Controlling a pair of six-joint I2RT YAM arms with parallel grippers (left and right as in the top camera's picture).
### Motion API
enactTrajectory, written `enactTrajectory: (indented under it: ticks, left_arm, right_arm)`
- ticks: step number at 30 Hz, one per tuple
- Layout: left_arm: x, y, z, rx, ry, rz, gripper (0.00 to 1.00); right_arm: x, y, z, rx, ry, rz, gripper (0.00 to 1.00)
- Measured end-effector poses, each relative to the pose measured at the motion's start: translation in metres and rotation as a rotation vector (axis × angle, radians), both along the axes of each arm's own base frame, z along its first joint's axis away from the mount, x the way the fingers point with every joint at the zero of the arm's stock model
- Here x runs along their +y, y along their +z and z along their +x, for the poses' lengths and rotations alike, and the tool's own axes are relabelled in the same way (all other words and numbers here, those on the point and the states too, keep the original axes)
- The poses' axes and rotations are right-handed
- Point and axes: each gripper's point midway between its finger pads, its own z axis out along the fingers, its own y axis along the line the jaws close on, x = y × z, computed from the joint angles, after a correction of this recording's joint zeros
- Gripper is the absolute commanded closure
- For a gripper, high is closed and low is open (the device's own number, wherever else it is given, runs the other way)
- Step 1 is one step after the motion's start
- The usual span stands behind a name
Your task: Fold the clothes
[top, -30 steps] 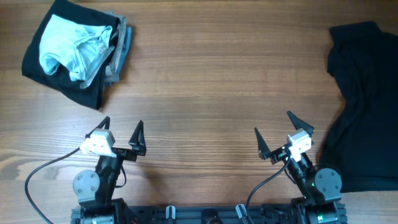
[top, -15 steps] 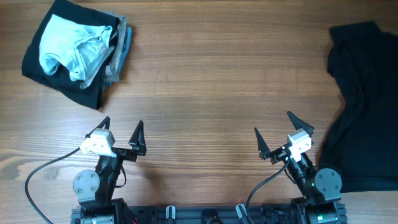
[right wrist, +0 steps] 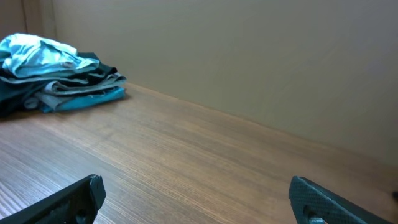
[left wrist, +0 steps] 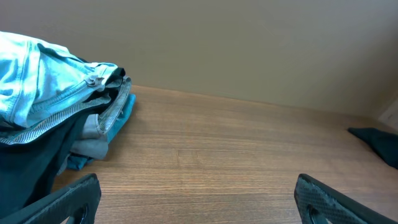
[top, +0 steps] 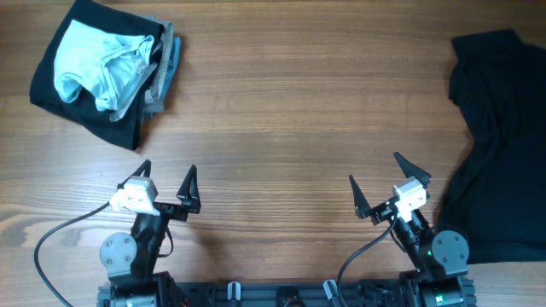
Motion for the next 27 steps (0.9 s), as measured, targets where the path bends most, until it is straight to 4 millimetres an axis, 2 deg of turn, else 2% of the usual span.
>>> enactTrajectory:
  ticks: [3,6,9,11,14,17,20,23,25,26,27]
  left_arm:
    - [0.000,0.001,0.000,-0.003,0.000,0.000,0.00]
    - [-0.002,0.015,0.000,-0.063,-0.013,0.009,0.00]
    - [-0.004,0.032,-0.003,-0.084,-0.021,0.013,0.00]
    - [-0.002,0.051,-0.006,-0.058,-0.008,0.008,0.00]
    - [0.001,0.065,-0.002,0.043,0.007,-0.006,0.00]
    - [0.005,0.070,0.018,0.273,0.015,-0.037,0.00]
    - [0.010,0.081,0.038,0.496,0.023,-0.066,0.00]
    - [0.012,0.095,0.055,0.660,0.019,-0.076,0.00]
    - [0.014,0.101,0.065,0.712,0.007,-0.058,0.00]
    - [0.014,0.101,0.070,0.734,-0.004,-0.048,0.00]
    - [0.013,0.100,0.071,0.739,-0.009,-0.047,0.00]
  right_arm:
    - [0.000,0.000,0.000,-0.007,0.000,-0.015,0.00]
    - [0.000,0.001,-0.001,0.010,0.000,0.002,0.00]
    - [-0.001,0.023,-0.006,0.063,0.002,0.092,0.00]
    - [0.001,0.035,-0.008,0.150,0.010,0.136,0.00]
    - [0.007,0.029,-0.001,0.396,0.015,0.137,0.00]
    - [0.012,0.038,0.021,0.633,0.001,0.109,0.00]
    - [0.018,0.057,0.053,0.830,-0.013,0.082,0.00]
    - [0.024,0.075,0.086,0.903,-0.012,0.061,0.00]
    - [0.011,0.076,0.110,0.907,-0.105,0.036,0.04]
    - [-0.009,0.073,0.130,0.908,-0.218,0.025,0.07]
    - [-0.026,0.067,0.139,0.921,-0.302,0.036,0.10]
